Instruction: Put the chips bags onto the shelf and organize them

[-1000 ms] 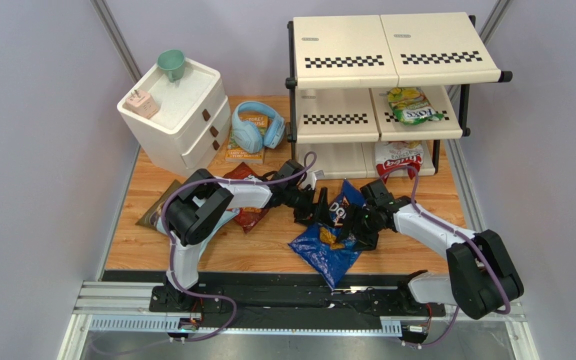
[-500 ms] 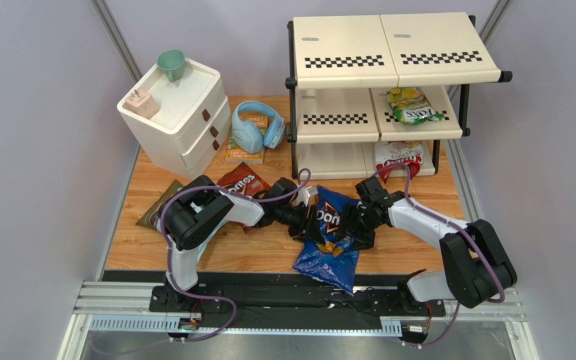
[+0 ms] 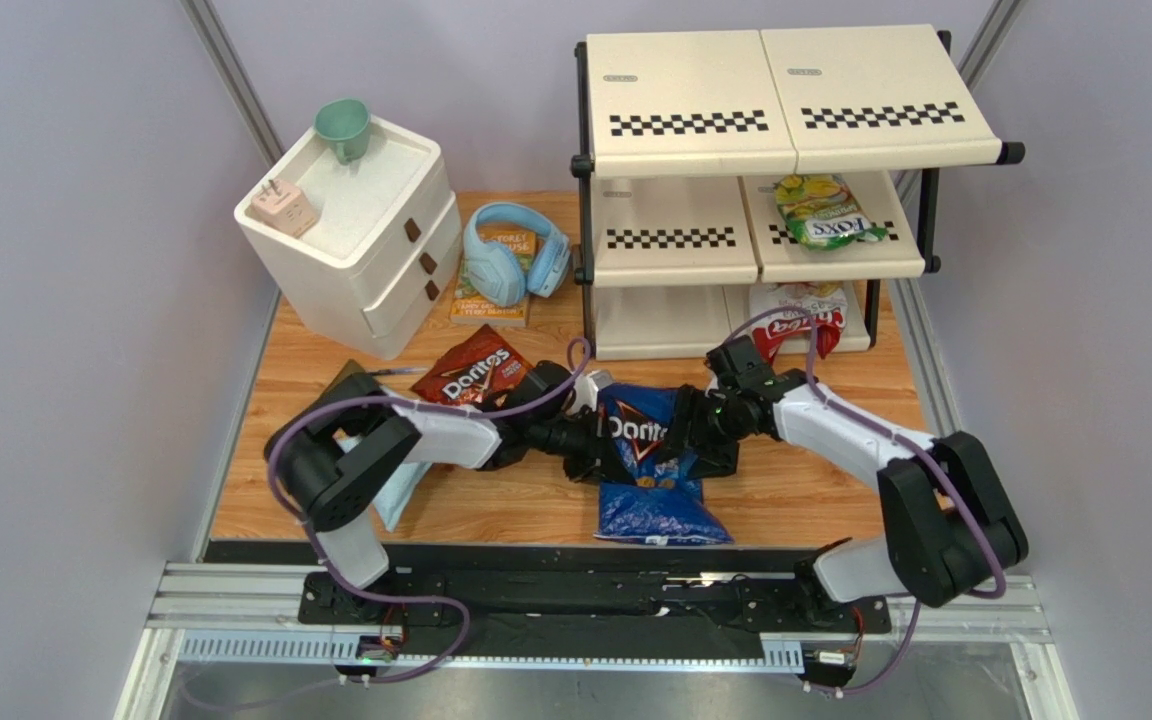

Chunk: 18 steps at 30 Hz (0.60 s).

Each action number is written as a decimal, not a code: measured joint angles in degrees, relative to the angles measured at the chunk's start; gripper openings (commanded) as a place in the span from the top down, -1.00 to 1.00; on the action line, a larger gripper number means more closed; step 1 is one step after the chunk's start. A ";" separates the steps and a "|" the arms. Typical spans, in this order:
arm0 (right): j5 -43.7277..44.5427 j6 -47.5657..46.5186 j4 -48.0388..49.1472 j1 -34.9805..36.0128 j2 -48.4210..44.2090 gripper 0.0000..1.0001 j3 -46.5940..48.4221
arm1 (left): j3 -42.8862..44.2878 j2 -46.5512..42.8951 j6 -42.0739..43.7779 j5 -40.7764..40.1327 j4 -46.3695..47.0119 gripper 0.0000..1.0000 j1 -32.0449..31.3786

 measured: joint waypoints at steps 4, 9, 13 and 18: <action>0.57 0.61 -1.31 -1.70 -5.75 -0.34 0.63 | -1.44 -8.72 -1.99 -4.85 -5.16 1.00 -0.42; 3.02 1.60 -7.13 -3.80 -15.28 -0.40 4.11 | -1.38 -15.17 -2.93 -11.80 -13.20 1.00 -0.50; 3.61 3.50 -12.11 -4.35 -22.43 -0.42 5.66 | -1.55 -15.56 -4.07 -17.11 -19.82 1.00 -0.50; 0.96 7.10 -15.28 -4.70 -26.62 -0.43 4.11 | -2.25 -19.78 -5.11 -22.86 -25.16 1.00 -0.55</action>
